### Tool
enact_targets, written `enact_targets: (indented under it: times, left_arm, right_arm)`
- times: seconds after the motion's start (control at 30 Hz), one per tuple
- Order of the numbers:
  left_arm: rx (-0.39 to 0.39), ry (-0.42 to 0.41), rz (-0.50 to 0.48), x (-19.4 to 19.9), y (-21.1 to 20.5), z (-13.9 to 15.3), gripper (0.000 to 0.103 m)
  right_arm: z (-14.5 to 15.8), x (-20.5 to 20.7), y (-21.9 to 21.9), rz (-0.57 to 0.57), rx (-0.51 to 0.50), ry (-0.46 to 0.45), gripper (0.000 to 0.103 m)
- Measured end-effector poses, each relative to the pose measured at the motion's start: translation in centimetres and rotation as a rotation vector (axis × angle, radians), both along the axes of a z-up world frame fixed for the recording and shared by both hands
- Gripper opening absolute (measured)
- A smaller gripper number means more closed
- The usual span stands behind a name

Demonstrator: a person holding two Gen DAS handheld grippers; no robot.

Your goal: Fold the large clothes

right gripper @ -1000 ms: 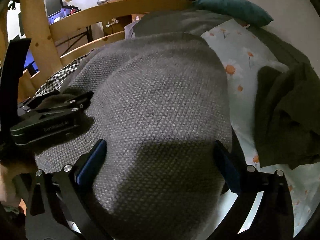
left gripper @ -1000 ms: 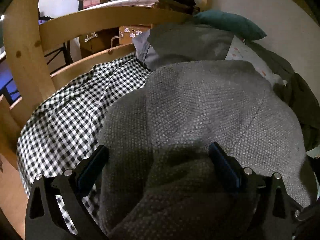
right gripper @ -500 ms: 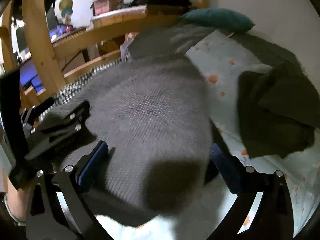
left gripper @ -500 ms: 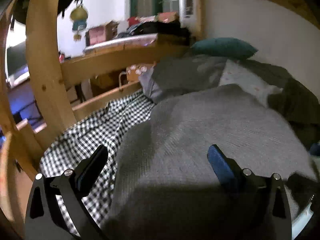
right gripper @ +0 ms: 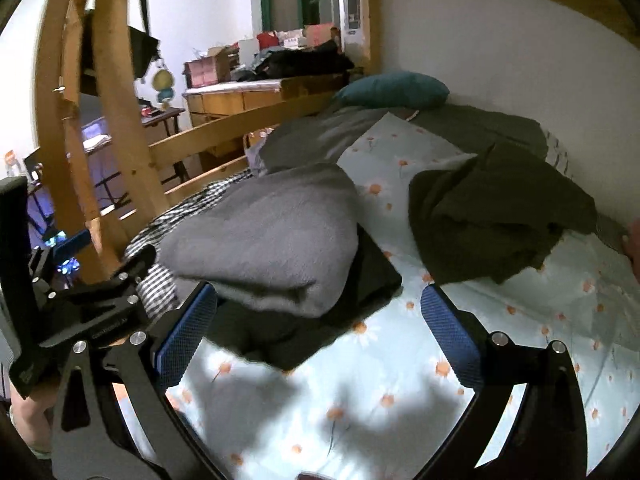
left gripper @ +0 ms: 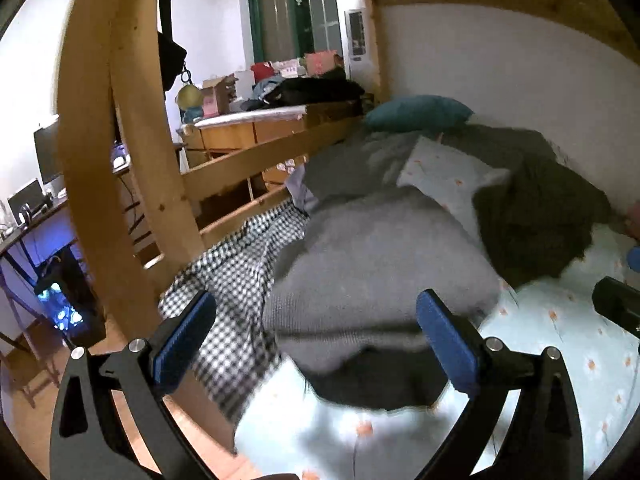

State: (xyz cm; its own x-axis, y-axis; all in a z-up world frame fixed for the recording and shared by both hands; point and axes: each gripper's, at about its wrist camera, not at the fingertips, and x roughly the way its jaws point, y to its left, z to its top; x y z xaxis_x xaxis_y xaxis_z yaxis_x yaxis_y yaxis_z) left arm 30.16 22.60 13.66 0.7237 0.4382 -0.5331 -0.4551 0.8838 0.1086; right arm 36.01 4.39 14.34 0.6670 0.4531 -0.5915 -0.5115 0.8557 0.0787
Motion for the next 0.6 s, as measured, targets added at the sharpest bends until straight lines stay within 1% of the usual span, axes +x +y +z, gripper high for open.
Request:
enact_targets:
  times: [0.07,0.17,0.23,0.4,0.47,0.53,0.6]
  left_arm:
    - [-0.004,0.008,0.002,-2.1,-1.1,0.1,0.099]
    - [0.017,0.018,0.021,-4.4,-2.4,0.0,0.099]
    - [0.039,0.036,0.022,-6.1,-3.0,-0.4,0.099]
    - [0.036,0.096,0.036,-9.9,-3.8,-1.5,0.099]
    - [0.018,0.118,0.027,-11.3,-3.9,-1.9,0.099]
    - [-0.03,0.138,0.013,-12.9,-3.9,-2.2,0.099]
    - [-0.056,0.138,-0.005,-14.5,-4.1,-2.3,0.099]
  right_arm:
    - [-0.3,-2.1,-0.6,0.003,-0.005,0.009,0.1]
    - [-1.1,-4.7,-1.3,0.013,-0.01,0.027,0.1]
    - [-1.7,-6.1,-1.9,0.02,0.007,0.035,0.1]
    - [-3.2,-9.4,-3.0,-0.022,0.021,0.073,0.1]
    - [-3.5,-10.8,-3.6,-0.038,0.023,0.085,0.1]
    - [-3.3,-12.3,-4.3,-0.047,0.038,0.074,0.1]
    - [-3.1,-13.8,-4.9,-0.059,0.033,0.068,0.1]
